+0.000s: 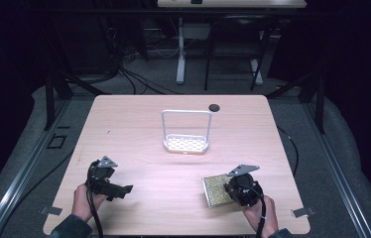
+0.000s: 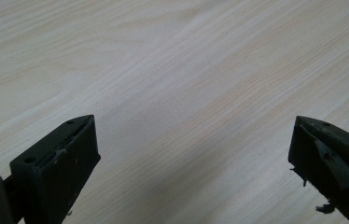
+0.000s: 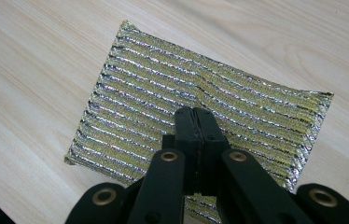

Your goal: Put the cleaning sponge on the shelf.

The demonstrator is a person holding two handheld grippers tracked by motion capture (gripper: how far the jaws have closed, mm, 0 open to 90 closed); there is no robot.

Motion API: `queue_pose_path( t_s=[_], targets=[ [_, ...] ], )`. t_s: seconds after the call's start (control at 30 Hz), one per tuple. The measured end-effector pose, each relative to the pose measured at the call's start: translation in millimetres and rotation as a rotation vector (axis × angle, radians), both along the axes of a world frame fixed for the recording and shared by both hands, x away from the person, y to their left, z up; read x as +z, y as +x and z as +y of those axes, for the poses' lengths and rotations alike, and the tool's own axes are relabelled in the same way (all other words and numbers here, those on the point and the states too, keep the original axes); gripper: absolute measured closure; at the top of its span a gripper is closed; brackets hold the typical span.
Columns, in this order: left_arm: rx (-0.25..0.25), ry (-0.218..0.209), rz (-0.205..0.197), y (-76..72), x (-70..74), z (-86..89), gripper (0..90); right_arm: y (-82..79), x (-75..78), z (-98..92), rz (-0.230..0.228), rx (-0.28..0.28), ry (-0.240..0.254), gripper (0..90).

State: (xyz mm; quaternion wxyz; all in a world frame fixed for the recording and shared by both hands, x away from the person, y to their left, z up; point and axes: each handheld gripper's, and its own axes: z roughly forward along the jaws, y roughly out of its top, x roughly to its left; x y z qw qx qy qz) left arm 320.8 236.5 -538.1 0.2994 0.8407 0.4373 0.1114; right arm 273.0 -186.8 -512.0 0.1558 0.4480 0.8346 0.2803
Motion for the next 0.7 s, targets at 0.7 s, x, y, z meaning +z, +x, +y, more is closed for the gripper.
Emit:
queue_pose_path(
  t_s=[0.7],
  targets=[
    [-0.010, 0.009, 0.000, 0.5, -1.1, -4.9, 1.6, 25.5, 6.4, 26.7, -0.046, 0.001, 0.032, 90.0]
  ],
)
